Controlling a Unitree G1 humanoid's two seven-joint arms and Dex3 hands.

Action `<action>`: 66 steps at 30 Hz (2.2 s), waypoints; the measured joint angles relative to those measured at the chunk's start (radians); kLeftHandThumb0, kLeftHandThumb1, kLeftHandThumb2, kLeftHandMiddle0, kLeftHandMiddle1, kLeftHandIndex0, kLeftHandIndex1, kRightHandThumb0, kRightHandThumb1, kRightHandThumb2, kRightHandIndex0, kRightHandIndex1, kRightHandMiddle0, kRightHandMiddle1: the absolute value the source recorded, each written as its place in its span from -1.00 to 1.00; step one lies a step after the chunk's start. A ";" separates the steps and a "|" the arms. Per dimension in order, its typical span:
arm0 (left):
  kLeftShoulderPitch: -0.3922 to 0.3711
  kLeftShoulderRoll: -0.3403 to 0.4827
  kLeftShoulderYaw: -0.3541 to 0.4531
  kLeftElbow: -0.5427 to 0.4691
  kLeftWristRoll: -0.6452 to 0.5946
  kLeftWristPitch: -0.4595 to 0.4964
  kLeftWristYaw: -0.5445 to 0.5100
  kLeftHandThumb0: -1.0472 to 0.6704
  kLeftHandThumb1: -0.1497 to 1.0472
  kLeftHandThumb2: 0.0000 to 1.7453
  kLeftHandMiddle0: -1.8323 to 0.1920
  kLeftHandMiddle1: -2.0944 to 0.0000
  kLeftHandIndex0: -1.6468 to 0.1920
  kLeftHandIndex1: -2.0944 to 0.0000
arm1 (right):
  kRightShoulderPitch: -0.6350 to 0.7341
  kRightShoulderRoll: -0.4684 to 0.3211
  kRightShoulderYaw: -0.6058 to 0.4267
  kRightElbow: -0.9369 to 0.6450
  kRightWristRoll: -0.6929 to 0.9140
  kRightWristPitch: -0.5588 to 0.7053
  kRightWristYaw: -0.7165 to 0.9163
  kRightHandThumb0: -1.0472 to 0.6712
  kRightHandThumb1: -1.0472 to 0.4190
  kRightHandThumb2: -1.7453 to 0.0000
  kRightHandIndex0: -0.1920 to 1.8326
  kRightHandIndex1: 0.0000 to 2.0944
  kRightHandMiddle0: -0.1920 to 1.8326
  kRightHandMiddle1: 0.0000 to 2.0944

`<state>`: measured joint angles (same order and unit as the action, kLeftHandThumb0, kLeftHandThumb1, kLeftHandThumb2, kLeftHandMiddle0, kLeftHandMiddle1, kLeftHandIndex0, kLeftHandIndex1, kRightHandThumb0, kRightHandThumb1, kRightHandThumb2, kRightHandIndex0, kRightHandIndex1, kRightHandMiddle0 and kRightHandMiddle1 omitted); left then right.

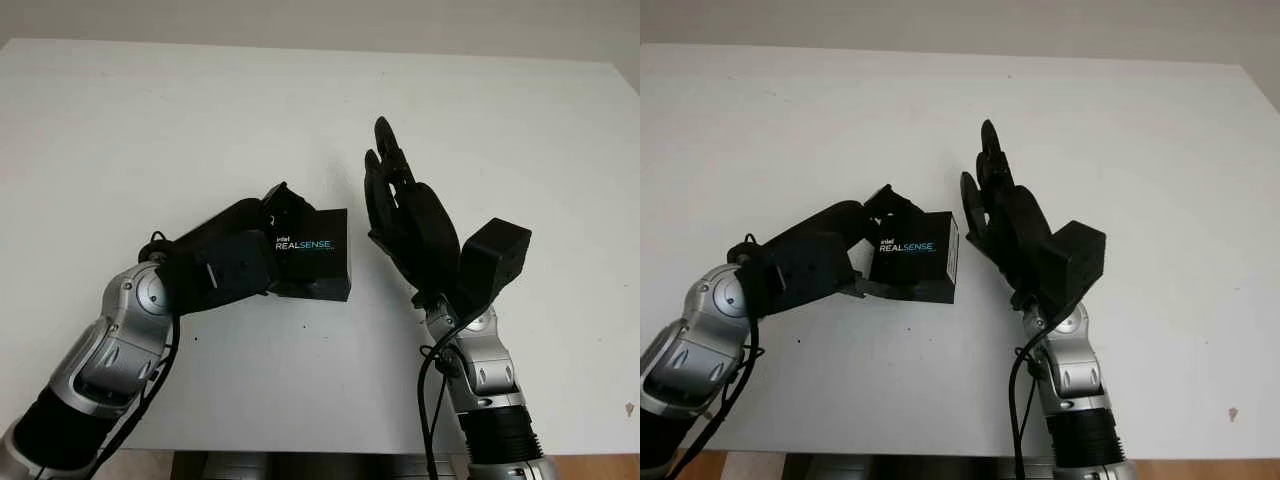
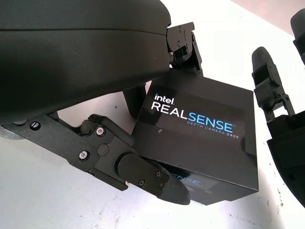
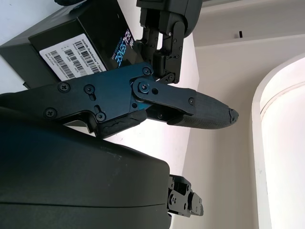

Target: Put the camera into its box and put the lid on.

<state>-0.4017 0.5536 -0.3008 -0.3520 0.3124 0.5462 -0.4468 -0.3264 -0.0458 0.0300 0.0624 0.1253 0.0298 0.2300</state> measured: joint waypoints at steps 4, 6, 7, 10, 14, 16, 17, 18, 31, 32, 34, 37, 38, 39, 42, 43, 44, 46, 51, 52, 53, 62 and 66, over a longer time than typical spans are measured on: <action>0.003 -0.006 0.000 0.000 0.011 -0.003 -0.002 -0.33 1.00 -0.80 0.96 -0.47 0.99 -0.17 | 0.003 0.000 0.000 0.000 0.000 0.010 0.001 -0.65 -1.00 0.30 -1.00 -1.00 -1.00 -0.98; 0.004 -0.007 0.000 0.000 0.016 -0.004 -0.004 -0.33 1.00 -0.80 0.95 -0.46 0.99 -0.16 | 0.004 0.000 0.001 0.000 0.000 0.013 0.001 -0.64 -1.00 0.29 -1.00 -1.00 -1.00 -0.97; 0.004 -0.008 0.000 0.000 0.021 -0.005 -0.006 -0.33 1.00 -0.80 0.95 -0.45 0.99 -0.16 | 0.004 0.000 0.001 0.000 0.000 0.013 0.000 -0.64 -1.00 0.29 -1.00 -1.00 -1.00 -0.97; 0.004 -0.011 0.000 0.000 0.031 -0.005 -0.016 -0.34 1.00 -0.80 0.93 -0.45 0.98 -0.16 | 0.004 0.001 0.001 0.000 0.004 0.013 0.002 -0.66 -1.00 0.30 -1.00 -1.00 -1.00 -0.97; 0.003 -0.017 0.000 0.000 0.042 -0.005 -0.024 -0.33 1.00 -0.80 0.92 -0.47 0.97 -0.16 | 0.005 0.001 0.002 0.000 0.004 0.013 0.002 -0.66 -1.00 0.30 -1.00 -1.00 -0.99 -0.96; 0.003 -0.019 0.000 0.000 0.046 -0.005 -0.028 -0.33 1.00 -0.80 0.91 -0.48 0.96 -0.17 | 0.006 0.003 0.002 0.000 0.005 0.013 0.002 -0.66 -1.00 0.31 -1.00 -1.00 -1.00 -0.96; 0.003 -0.020 0.000 0.000 0.047 -0.005 -0.031 -0.33 1.00 -0.80 0.91 -0.48 0.96 -0.18 | 0.007 0.004 0.002 0.000 0.005 0.013 0.002 -0.66 -1.00 0.31 -1.00 -1.00 -1.00 -0.96; 0.002 -0.020 0.000 0.000 0.050 -0.005 -0.035 -0.33 1.00 -0.81 0.91 -0.48 0.96 -0.18 | 0.008 0.005 0.002 0.000 0.005 0.013 0.001 -0.66 -1.00 0.31 -1.00 -1.00 -1.00 -0.96; -0.042 -0.039 -0.004 -0.003 0.058 0.081 -0.092 -0.31 1.00 -0.81 0.87 -0.56 0.99 -0.31 | 0.010 0.008 0.009 0.000 -0.002 0.016 0.001 -0.65 -1.00 0.29 -1.00 -1.00 -1.00 -0.97; -0.045 -0.040 -0.005 -0.003 0.058 0.089 -0.096 -0.31 1.00 -0.81 0.87 -0.56 0.99 -0.32 | 0.011 0.008 0.011 0.000 -0.002 0.016 0.001 -0.65 -1.00 0.28 -1.00 -1.00 -1.00 -0.98; -0.054 -0.042 -0.006 -0.006 0.058 0.114 -0.109 -0.32 1.00 -0.81 0.87 -0.51 1.00 -0.30 | 0.011 0.008 0.014 0.000 -0.003 0.016 0.001 -0.64 -1.00 0.28 -1.00 -1.00 -1.00 -0.98; -0.072 -0.042 -0.013 -0.012 0.059 0.155 -0.126 -0.32 1.00 -0.82 0.87 -0.46 1.00 -0.30 | 0.012 0.008 0.019 0.000 -0.004 0.016 0.000 -0.65 -1.00 0.28 -1.00 -1.00 -1.00 -0.98; -0.076 -0.042 -0.015 -0.014 0.059 0.164 -0.128 -0.31 1.00 -0.82 0.87 -0.45 1.00 -0.29 | 0.012 0.009 0.019 0.000 -0.004 0.016 -0.001 -0.65 -1.00 0.28 -1.00 -1.00 -1.00 -0.98; -0.078 -0.042 -0.017 -0.015 0.059 0.169 -0.129 -0.31 1.00 -0.82 0.87 -0.45 1.00 -0.29 | 0.013 0.009 0.019 0.000 -0.003 0.016 -0.002 -0.64 -1.00 0.28 -1.00 -1.00 -1.00 -0.98; -0.080 -0.042 -0.019 -0.015 0.059 0.172 -0.131 -0.31 1.00 -0.82 0.87 -0.44 1.00 -0.29 | 0.015 0.009 0.019 0.000 -0.003 0.016 -0.006 -0.65 -1.00 0.28 -1.00 -1.00 -1.00 -0.97; -0.081 -0.041 -0.020 -0.015 0.059 0.174 -0.132 -0.32 1.00 -0.82 0.88 -0.44 1.00 -0.29 | 0.015 0.009 0.019 0.000 -0.003 0.016 -0.006 -0.65 -1.00 0.29 -1.00 -1.00 -1.00 -0.97; -0.083 -0.041 -0.021 -0.016 0.059 0.178 -0.133 -0.32 1.00 -0.82 0.88 -0.44 1.00 -0.29 | 0.015 0.009 0.019 0.000 -0.002 0.016 -0.006 -0.64 -1.00 0.29 -1.00 -1.00 -1.00 -0.97; -0.085 -0.041 -0.022 -0.017 0.059 0.183 -0.136 -0.31 1.00 -0.82 0.87 -0.44 1.00 -0.28 | 0.015 0.009 0.019 0.000 0.001 0.016 -0.005 -0.64 -1.00 0.29 -1.00 -1.00 -1.00 -0.98; -0.085 -0.034 -0.024 -0.019 0.059 0.172 -0.143 -0.33 1.00 -0.81 0.92 -0.08 1.00 0.05 | 0.015 0.009 0.021 0.002 -0.002 0.016 -0.006 -0.64 -1.00 0.28 -1.00 -1.00 -1.00 -0.97; -0.085 -0.026 -0.027 -0.019 0.060 0.159 -0.146 -0.35 1.00 -0.81 0.90 0.14 0.99 0.18 | 0.015 0.009 0.022 0.003 -0.002 0.016 -0.006 -0.64 -1.00 0.28 -1.00 -1.00 -1.00 -0.97; -0.085 -0.015 -0.033 -0.018 0.064 0.139 -0.150 -0.38 1.00 -0.80 0.85 0.47 0.97 0.40 | 0.015 0.009 0.022 0.005 -0.002 0.016 -0.006 -0.64 -1.00 0.29 -1.00 -1.00 -1.00 -0.97; -0.095 0.069 -0.092 -0.018 0.182 -0.027 -0.213 -0.51 1.00 -0.74 1.00 1.00 1.00 0.99 | 0.015 0.012 0.021 0.013 0.000 0.015 -0.004 -0.65 -1.00 0.30 -1.00 -1.00 -1.00 -0.96; -0.095 0.064 -0.091 -0.022 0.203 -0.029 -0.229 -0.54 1.00 -0.71 1.00 1.00 1.00 1.00 | 0.015 0.012 0.020 0.014 0.008 0.015 0.002 -0.64 -1.00 0.31 -1.00 -1.00 -0.99 -0.96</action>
<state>-0.4967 0.6178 -0.3920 -0.3745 0.5155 0.5174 -0.6756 -0.3118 -0.0333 0.0498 0.0761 0.1330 0.0450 0.2320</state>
